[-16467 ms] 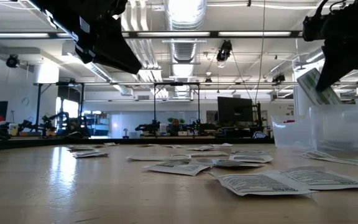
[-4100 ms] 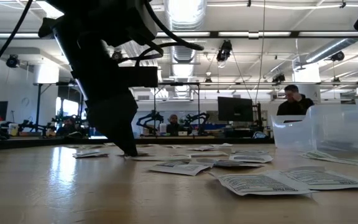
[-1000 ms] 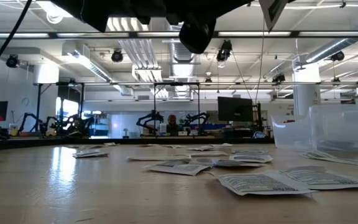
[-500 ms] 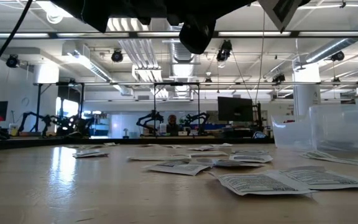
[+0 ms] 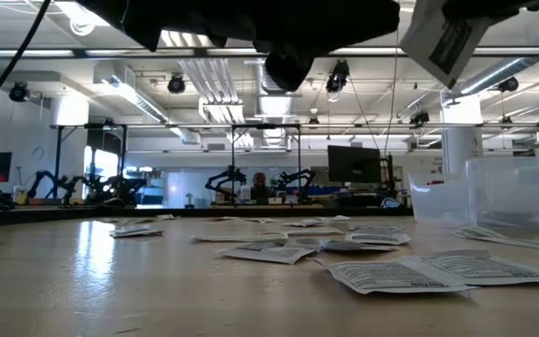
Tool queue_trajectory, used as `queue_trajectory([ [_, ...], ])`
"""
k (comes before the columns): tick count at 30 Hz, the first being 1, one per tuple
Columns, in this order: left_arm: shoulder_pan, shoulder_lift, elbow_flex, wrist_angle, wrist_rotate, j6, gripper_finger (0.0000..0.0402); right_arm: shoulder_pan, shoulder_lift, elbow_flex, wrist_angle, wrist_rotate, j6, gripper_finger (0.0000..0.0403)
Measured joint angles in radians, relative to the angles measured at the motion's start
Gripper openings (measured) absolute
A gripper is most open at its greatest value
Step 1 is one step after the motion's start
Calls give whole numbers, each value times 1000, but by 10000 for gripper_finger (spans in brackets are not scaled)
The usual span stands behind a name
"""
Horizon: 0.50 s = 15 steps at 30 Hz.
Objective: Pick & Place First Aid Supplies
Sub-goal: Put the towelette pack into the top bin
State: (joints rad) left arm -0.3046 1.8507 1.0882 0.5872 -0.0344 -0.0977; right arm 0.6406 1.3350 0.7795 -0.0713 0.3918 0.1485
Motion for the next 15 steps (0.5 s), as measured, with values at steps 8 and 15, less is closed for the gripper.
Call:
queue_trajectory([
  [8,0,-24,0,-163,-146,0,113,1,-60,0,-297,117,197,8],
  [15,0,-64,0,-310,-194,-1,130,0,-186,0,-550,251,361,8],
])
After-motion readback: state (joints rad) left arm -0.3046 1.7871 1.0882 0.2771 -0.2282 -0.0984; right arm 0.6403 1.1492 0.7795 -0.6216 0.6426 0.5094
